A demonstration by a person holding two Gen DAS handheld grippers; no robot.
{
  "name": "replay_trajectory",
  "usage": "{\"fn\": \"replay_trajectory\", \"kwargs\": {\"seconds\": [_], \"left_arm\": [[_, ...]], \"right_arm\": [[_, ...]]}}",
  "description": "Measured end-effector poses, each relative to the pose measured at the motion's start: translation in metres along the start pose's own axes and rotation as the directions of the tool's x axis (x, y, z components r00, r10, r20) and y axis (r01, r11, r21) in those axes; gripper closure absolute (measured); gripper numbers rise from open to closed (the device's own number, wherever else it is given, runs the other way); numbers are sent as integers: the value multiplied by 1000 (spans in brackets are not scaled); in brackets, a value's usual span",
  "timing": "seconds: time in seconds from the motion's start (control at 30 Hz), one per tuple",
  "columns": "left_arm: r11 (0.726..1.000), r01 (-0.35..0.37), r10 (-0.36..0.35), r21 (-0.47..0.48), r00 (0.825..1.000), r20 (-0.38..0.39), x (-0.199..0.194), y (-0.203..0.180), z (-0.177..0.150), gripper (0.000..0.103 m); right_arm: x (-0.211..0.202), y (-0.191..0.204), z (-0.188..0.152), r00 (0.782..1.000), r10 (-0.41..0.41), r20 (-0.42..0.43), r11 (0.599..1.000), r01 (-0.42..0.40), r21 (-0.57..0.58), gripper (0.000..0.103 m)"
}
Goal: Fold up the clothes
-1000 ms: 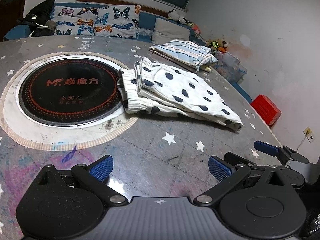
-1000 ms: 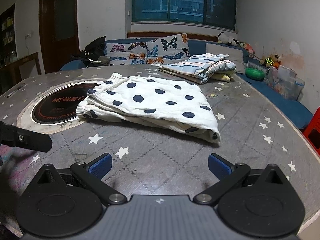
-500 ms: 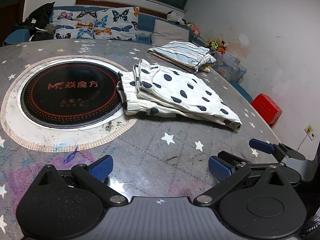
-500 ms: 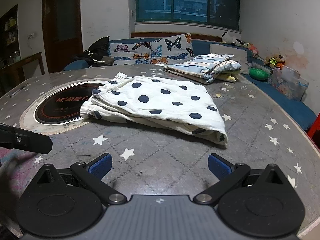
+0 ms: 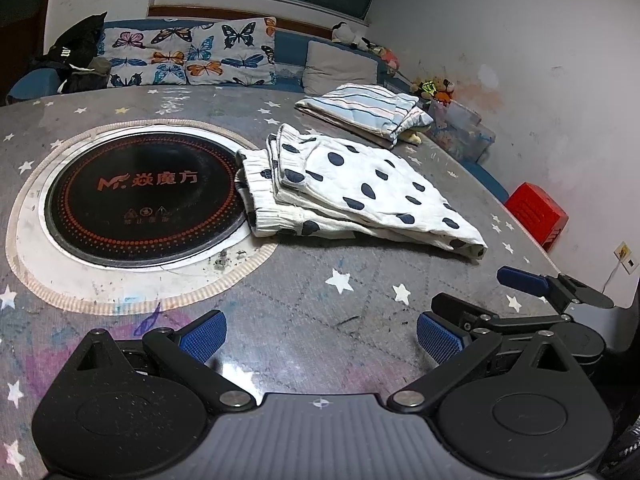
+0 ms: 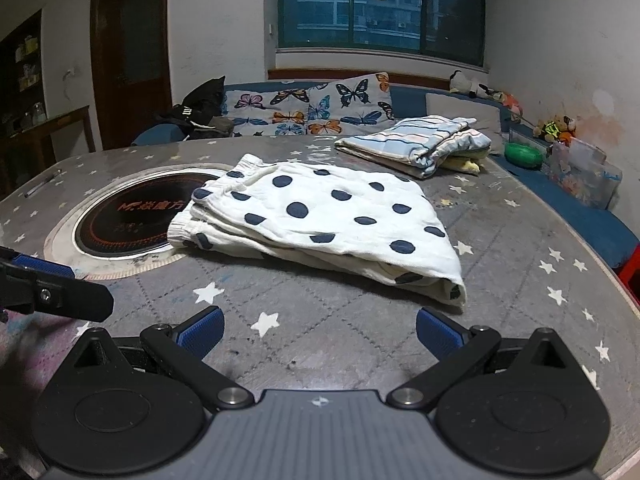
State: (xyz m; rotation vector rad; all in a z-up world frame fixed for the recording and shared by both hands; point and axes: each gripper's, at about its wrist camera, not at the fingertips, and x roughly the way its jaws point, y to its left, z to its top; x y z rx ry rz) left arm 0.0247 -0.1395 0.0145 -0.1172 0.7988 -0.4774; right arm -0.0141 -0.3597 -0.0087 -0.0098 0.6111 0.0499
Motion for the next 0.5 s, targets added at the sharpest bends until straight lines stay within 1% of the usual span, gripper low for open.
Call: {"fn": "replay_trajectory", "kwargs": {"seconds": [0.2,0.5], "left_arm": [[1000,-1,2,23,1000,-9,8,-2,5,0],[999,-1,2,32,1000,-20,23,0,16,0]], "right_arm": [[5,-7,2,1000,-19,-6,1000,19,14,0],[16,-19,5,999,-40,-22,998,41,49,0]]}}
